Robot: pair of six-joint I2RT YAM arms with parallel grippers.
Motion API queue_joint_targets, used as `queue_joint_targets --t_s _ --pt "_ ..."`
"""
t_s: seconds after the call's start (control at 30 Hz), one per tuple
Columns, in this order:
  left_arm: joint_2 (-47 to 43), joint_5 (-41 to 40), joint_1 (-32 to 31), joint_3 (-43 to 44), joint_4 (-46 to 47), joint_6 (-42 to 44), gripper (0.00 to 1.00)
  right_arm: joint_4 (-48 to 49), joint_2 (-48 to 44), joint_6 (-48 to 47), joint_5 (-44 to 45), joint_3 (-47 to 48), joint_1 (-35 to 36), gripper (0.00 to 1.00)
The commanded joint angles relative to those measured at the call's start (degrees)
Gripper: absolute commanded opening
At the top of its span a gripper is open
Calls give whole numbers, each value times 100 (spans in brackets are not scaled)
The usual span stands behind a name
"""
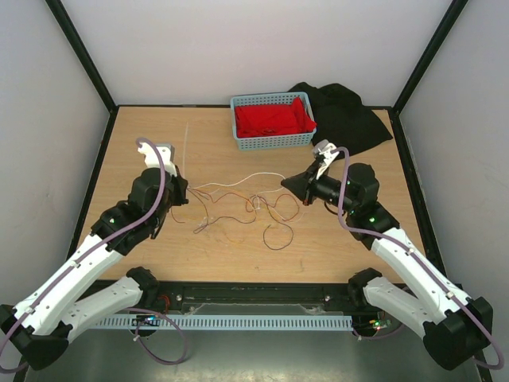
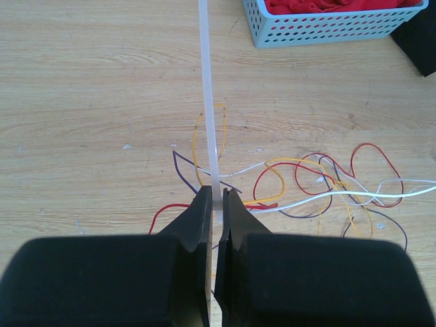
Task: Zip-tie the wires
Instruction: Adjust the cable at the center of the board.
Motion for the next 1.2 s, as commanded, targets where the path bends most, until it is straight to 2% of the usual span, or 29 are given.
queue_joint_targets --t_s 0.0,0.47,0.53,0.63,0.7,0.87,1.0,1.17 --pt "-82 14 71 -17 -53 12 0 -89 -134 -61 -152 -32 -138 0" --pt "-37 144 160 23 -53 49 0 -149 -17 -74 -422 -35 -322 1" --pt "-36 228 166 36 -39 98 0 -141 45 -94 -595 6 -328 11" --pt "-64 422 170 41 32 285 0 -140 119 -88 -862 95 -321 32" --pt "-67 584 171 58 79 464 0 -136 193 -61 -1020 192 -320 40" --pt "-59 1044 174 95 136 852 0 99 644 601 -1335 502 -322 51" --pt "-58 1409 179 78 201 1053 0 918 1063 2128 -1307 737 -314 55" --pt "-56 1643 179 13 357 1059 0 1886 1344 3328 -748 693 -186 65"
